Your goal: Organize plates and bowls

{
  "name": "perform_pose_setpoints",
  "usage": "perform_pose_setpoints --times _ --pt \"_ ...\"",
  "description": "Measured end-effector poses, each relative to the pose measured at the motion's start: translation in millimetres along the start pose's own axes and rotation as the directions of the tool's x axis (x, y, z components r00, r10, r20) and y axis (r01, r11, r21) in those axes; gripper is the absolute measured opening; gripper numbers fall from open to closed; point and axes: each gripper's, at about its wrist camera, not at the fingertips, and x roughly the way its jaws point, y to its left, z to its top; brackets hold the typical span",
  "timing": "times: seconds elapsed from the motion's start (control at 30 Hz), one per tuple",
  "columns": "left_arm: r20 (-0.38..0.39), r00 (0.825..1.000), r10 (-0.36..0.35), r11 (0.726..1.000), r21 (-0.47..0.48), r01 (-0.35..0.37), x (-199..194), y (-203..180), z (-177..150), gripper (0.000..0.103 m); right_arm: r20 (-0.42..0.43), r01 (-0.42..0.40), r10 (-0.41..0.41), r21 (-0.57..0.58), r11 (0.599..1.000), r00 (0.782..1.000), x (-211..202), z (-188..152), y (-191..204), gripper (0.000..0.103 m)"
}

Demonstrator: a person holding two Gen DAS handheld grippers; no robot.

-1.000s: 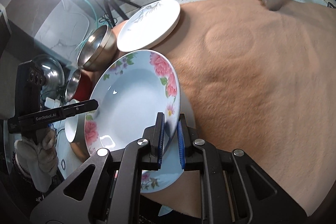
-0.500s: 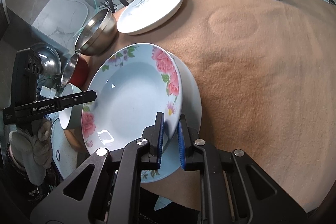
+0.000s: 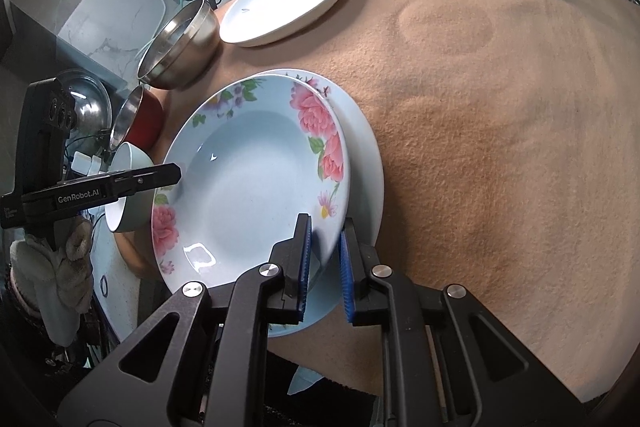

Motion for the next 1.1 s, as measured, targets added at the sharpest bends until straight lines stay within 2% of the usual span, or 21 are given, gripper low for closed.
perform_pose_setpoints --times 0.23,0.67,1.1 --pt "0.0 1.0 0.027 0.999 0.022 -0.027 -1 -2 1 0.013 -0.006 0.028 -0.028 -0.035 0.999 1.0 1 0 5 0.015" --pt "0.003 0.996 0.089 0.994 0.06 -0.089 1 -11 2 0.013 -0.032 0.061 -0.065 -0.094 0.994 0.997 3 2 14 0.025" --pt "0.0 0.996 0.084 0.995 0.058 -0.084 2 -10 3 0.013 -0.037 0.101 -0.107 -0.139 0.985 0.994 4 4 19 0.025"
